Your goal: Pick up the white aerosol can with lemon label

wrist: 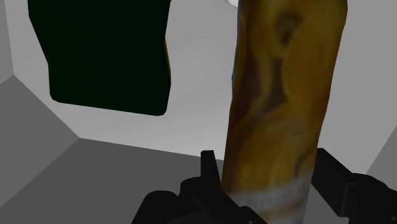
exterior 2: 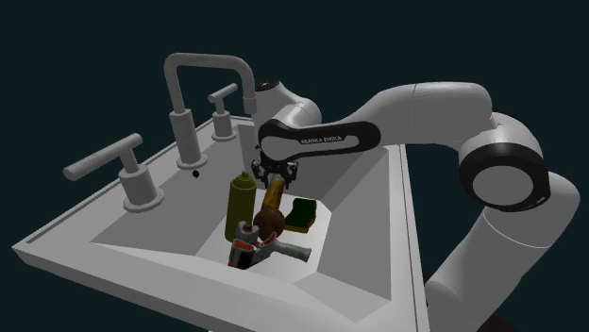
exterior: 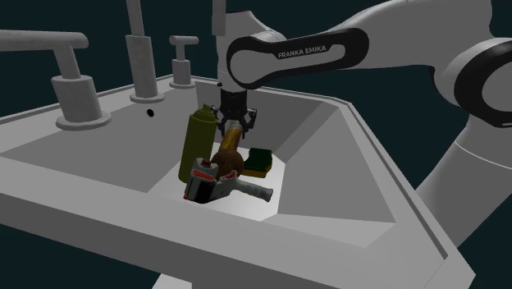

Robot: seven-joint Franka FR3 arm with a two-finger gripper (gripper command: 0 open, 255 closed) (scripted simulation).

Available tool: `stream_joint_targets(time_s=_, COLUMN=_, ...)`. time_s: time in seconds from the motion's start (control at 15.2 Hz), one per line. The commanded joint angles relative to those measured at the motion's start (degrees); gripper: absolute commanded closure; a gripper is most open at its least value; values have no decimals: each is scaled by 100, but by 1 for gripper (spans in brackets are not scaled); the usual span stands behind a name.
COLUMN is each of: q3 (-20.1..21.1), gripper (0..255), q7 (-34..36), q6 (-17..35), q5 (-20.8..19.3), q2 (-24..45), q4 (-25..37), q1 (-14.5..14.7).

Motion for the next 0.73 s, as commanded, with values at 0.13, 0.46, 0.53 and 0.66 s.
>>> stream_joint_targets(time_s=0.13, q3=-1, gripper=255, q7=-46, q6=-291, q5=8, q2=8, q4=301, q1=-1)
stream_joint_targets(time_s=0.46, q3=5, gripper=255, q7=-91, q6=-676, q5=6, q2=33, q4=711, q1=2)
stream_joint_targets(time_s=0.53, q3=8, gripper=255, q7=-98, q6=-755, q5=3, q2=43, q4=798, q1=3)
stream_joint_targets(time_s=0.66, q3=13, gripper=255, q7=-111, q6=-913, q5=-7, q2=68, q4=977, q1=7)
